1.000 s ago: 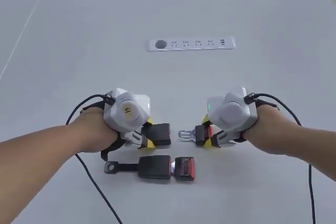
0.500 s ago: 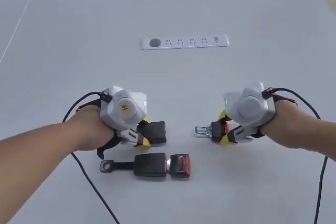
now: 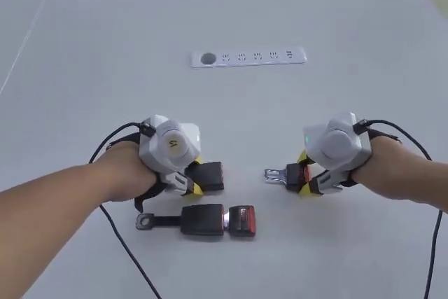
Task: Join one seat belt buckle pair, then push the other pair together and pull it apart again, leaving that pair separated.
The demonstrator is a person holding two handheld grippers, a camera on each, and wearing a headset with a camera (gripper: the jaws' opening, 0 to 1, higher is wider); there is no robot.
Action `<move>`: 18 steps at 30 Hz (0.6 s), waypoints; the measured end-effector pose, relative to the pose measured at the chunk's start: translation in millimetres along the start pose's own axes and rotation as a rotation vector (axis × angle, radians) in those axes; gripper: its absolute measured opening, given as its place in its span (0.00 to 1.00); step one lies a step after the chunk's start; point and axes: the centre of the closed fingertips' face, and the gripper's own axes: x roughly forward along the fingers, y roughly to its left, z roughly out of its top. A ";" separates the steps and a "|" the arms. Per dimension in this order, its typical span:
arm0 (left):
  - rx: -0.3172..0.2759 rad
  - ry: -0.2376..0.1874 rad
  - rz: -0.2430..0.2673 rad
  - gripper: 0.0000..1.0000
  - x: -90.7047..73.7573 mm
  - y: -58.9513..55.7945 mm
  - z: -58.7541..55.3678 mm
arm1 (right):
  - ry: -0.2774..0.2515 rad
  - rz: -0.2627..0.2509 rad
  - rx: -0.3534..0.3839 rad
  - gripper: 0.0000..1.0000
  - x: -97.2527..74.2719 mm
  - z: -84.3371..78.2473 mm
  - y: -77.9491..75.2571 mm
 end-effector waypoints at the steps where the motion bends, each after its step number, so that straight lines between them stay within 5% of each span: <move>1: 0.004 0.000 0.003 0.33 -0.2 -0.4 0.3 | 0.001 -0.003 0.004 0.36 -0.6 -0.3 0.1; 9: 0.035 0.010 0.034 0.39 -0.3 4.2 3.1 | -0.032 -0.041 0.049 0.38 -12.1 3.3 -2.3; 18: 0.053 0.000 0.044 0.42 -4.5 -4.6 8.4 | -0.081 -0.092 0.086 0.42 -32.7 13.6 5.7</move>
